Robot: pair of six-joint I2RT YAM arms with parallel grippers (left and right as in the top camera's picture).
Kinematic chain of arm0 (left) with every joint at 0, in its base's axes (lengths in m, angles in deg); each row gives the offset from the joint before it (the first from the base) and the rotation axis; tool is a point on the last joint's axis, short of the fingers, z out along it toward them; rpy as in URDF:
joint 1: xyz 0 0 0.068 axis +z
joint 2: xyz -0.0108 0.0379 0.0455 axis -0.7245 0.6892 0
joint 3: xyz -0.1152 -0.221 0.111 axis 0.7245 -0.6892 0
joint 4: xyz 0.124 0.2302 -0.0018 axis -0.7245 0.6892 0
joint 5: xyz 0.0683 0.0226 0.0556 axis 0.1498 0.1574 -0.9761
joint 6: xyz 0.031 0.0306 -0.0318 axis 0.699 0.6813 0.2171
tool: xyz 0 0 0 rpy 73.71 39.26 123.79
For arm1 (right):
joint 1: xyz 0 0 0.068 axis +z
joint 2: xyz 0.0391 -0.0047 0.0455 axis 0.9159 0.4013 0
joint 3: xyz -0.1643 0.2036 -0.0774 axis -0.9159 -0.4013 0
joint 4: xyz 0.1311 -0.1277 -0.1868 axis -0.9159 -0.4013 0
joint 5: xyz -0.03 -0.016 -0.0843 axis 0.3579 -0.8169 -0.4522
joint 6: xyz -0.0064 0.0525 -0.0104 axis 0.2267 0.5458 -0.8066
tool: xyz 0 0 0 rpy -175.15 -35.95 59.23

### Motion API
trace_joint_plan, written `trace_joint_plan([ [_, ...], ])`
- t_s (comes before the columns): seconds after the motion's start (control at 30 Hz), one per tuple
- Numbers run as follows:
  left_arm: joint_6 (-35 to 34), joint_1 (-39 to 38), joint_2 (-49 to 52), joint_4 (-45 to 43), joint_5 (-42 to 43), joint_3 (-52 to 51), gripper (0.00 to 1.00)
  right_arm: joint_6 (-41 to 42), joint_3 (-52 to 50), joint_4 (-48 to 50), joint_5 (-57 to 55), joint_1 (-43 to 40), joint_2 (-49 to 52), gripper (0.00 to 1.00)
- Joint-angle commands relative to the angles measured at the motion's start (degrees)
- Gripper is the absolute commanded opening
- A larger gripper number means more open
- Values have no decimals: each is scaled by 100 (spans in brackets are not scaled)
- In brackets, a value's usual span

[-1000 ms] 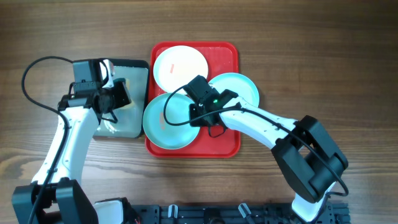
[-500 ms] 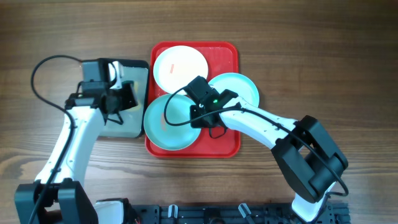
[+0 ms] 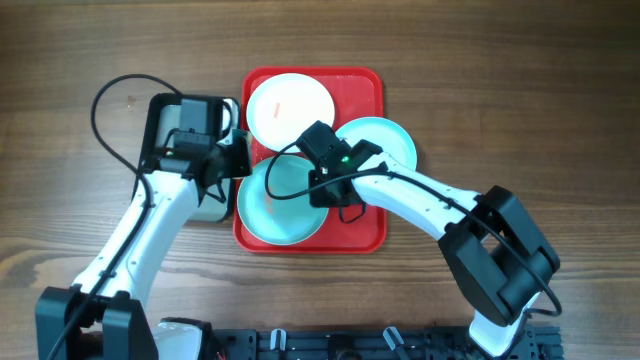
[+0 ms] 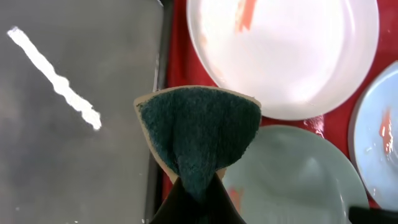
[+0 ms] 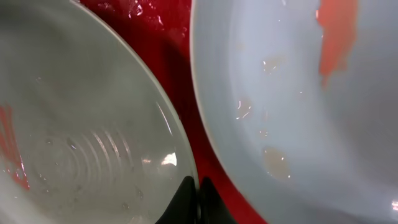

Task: Clean dirty plates on tray and stack at the side
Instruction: 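Lift the sponge with the left gripper and move it toward the plate, then scrub the held light-blue plate surface with the sponge in the left gripper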

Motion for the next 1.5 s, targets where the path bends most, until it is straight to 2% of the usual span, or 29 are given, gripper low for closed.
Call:
trace_joint_plan([
  [0.0, -181, -236, -96, 214, -52, -13, 4, 48, 133, -111, -188, -186, 22, 4],
  [0.27, -678, -667, -85, 772, -28, -13, 4, 46, 133, -111, -39, -297, 22, 4],
  [0.57, -979, -1095, -52, 752, -85, -15, 4, 44, 133, -131, -39, -297, 22, 4],
  [1.47, -1099, -1099, 1438, 125, -103, -26, 4, 42, 131, -129, -39, -297, 22, 4],
])
